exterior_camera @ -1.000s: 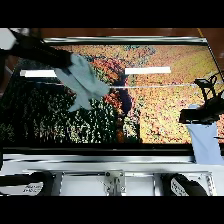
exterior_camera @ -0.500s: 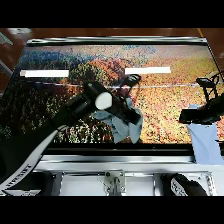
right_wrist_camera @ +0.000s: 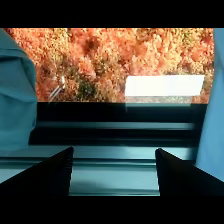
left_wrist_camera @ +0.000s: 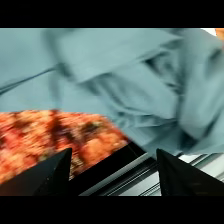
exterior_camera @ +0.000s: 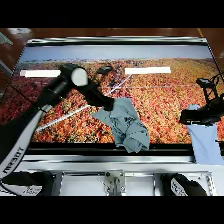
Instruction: Fold the shirts.
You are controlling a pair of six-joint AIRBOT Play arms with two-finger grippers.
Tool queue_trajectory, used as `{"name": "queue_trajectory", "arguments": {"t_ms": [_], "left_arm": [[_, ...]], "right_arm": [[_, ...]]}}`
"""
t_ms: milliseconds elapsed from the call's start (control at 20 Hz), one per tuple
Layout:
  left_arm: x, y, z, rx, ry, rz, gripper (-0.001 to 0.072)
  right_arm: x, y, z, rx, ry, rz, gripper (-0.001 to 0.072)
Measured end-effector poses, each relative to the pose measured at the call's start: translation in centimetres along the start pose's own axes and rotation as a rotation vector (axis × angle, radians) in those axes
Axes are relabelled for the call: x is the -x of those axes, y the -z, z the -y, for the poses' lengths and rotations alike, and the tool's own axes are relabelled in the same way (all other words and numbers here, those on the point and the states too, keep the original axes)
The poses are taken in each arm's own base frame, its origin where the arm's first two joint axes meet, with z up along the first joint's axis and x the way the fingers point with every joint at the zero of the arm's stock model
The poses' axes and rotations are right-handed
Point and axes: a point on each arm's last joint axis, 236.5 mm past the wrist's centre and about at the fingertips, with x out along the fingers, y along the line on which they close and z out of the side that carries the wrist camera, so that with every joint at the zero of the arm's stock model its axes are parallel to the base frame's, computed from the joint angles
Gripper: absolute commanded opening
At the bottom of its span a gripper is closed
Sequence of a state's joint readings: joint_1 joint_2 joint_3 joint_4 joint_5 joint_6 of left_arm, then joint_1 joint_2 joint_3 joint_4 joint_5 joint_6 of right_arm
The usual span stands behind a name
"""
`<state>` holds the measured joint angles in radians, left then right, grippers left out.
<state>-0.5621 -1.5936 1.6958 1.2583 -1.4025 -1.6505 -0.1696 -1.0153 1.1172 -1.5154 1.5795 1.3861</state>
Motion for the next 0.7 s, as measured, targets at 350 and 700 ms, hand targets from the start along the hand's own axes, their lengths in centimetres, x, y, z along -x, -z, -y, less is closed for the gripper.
{"name": "queue_trajectory", "arguments": {"t_ms": [350,700], "left_arm": [[-2.7,4.0,-10.0,0.350,0.110,-0.085,0.0720],[-10.2,3.9,-11.0,0.522,0.233,-0.060,0.0720]], "right_arm": [[-4.1,1.8,-2.0,-0.065,-0.168,-0.051,0.0630],[-5.1,0.5,-5.0,-0.110,-0.328,0.018,0.0629]]}}
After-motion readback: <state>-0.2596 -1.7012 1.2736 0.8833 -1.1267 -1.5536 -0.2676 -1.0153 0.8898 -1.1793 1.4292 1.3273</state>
